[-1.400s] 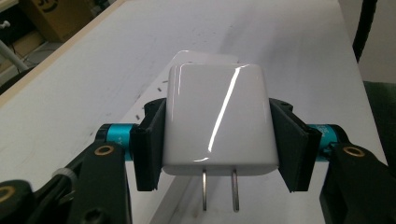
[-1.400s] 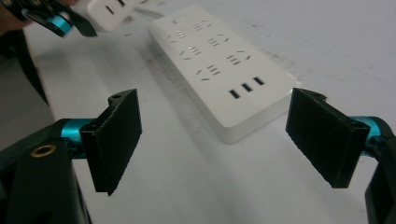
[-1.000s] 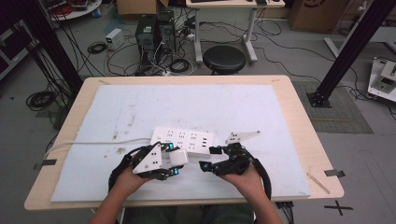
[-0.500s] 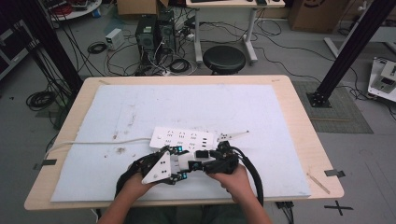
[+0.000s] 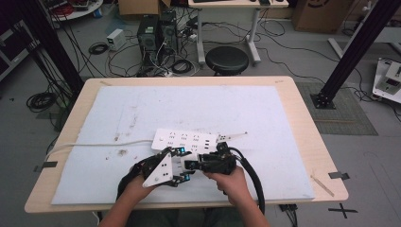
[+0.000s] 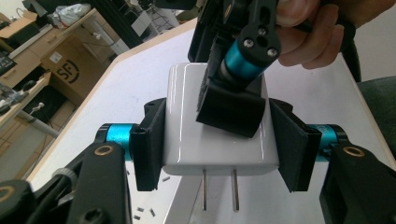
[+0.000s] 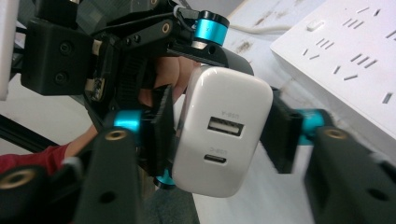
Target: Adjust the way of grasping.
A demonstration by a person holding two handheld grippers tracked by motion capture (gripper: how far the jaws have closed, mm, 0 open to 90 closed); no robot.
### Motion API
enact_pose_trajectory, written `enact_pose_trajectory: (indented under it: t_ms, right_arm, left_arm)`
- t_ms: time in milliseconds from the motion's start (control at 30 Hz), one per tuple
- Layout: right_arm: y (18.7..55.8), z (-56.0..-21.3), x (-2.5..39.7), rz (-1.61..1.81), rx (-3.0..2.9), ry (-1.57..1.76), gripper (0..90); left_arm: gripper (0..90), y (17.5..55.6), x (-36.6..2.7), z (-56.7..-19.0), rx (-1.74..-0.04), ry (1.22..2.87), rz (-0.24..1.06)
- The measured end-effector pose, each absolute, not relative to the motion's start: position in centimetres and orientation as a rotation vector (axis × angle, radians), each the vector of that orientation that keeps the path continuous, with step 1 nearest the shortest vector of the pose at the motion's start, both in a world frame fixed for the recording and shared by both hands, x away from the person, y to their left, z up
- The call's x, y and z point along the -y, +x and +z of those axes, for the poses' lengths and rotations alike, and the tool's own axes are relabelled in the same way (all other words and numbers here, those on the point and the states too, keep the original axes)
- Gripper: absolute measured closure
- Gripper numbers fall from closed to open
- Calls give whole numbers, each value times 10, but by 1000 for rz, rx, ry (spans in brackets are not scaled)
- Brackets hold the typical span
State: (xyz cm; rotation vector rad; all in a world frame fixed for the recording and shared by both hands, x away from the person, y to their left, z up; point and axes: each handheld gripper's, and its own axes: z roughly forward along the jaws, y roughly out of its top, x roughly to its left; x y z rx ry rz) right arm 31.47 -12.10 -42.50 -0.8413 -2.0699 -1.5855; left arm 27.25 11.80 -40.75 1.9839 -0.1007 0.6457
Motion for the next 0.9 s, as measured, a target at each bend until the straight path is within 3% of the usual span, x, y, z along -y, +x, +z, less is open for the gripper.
enact_pose_trajectory:
  t_ms: [400, 500, 733, 900]
  right_arm:
    - [317, -424, 123, -1581, 2009, -847, 628]
    - [316, -422, 126, -1589, 2006, -862, 631]
    - [316, -414, 142, -1654, 2031, -914, 632]
    - [315, -405, 153, -1698, 2071, -917, 632]
  left_arm:
    - [407, 271, -114, -405, 102, 1996, 695]
    - [285, 269, -116, -401, 71, 1968, 739]
    - [235, 269, -129, -392, 29, 1958, 702]
    - [196, 276, -149, -373, -132, 1944, 669]
